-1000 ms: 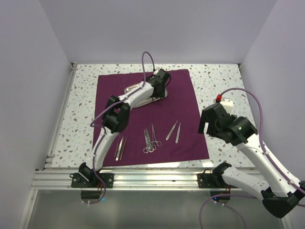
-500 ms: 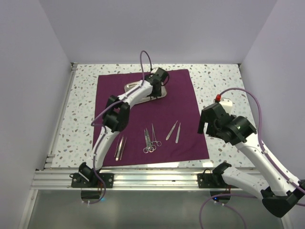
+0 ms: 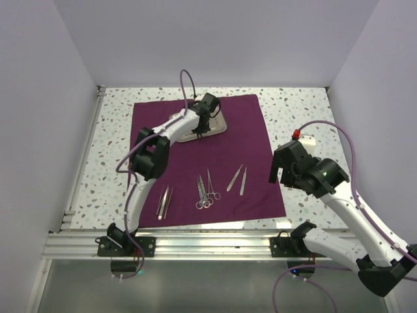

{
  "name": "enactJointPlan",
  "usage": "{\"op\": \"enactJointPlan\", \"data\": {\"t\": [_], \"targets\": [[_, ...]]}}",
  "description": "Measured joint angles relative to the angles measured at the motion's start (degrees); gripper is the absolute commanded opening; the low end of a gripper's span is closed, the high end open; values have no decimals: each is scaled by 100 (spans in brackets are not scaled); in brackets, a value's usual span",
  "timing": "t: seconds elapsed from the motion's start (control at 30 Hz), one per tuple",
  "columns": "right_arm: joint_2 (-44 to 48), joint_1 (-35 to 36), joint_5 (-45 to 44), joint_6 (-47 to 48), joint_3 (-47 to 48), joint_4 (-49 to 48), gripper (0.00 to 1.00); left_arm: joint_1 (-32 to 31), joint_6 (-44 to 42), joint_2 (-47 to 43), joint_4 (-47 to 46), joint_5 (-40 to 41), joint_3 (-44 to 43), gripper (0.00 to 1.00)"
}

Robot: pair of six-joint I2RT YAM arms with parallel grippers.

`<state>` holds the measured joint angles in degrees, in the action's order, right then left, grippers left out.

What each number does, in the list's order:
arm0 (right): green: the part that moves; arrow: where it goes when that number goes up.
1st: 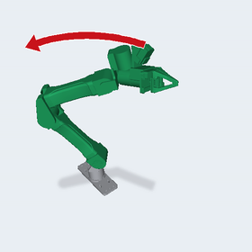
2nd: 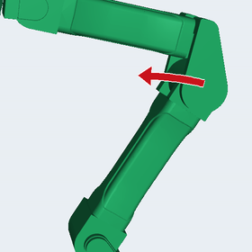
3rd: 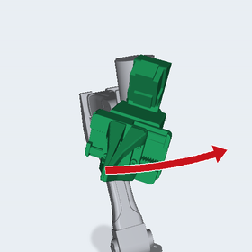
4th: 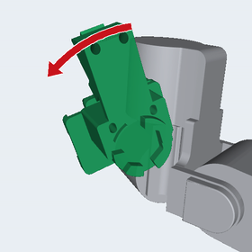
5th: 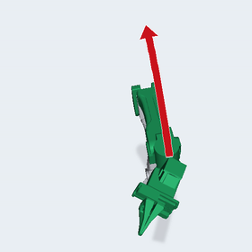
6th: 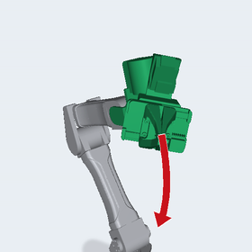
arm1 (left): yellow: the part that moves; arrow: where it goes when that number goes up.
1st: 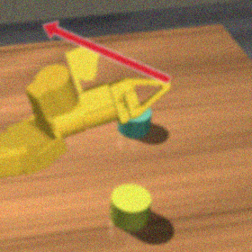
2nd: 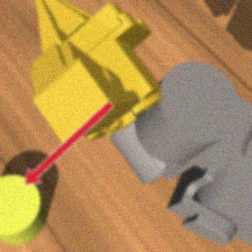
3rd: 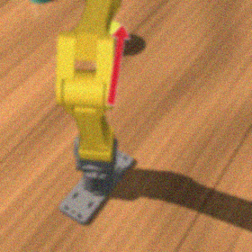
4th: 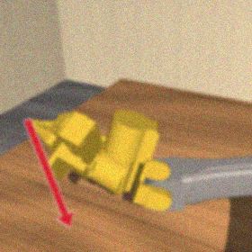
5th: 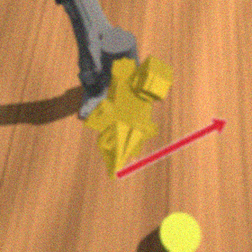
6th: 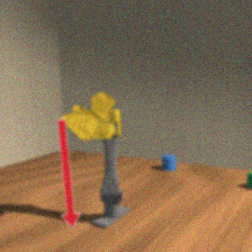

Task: Open and lay out the surgical kit
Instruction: Adjust the medical item in the container.

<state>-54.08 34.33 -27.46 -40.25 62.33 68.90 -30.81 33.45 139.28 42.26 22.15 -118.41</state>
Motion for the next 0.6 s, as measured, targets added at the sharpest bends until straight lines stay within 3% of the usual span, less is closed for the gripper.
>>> {"op": "enactJointPlan", "data": {"t": [0.07, 0.6], "targets": [[-15, 0, 2, 13, 0, -4, 94, 9, -2, -101, -94, 50, 201, 0], [-24, 0, 0, 72, 0, -70, 94, 131, -243, -431, -46, -140, 610, 0]]}}
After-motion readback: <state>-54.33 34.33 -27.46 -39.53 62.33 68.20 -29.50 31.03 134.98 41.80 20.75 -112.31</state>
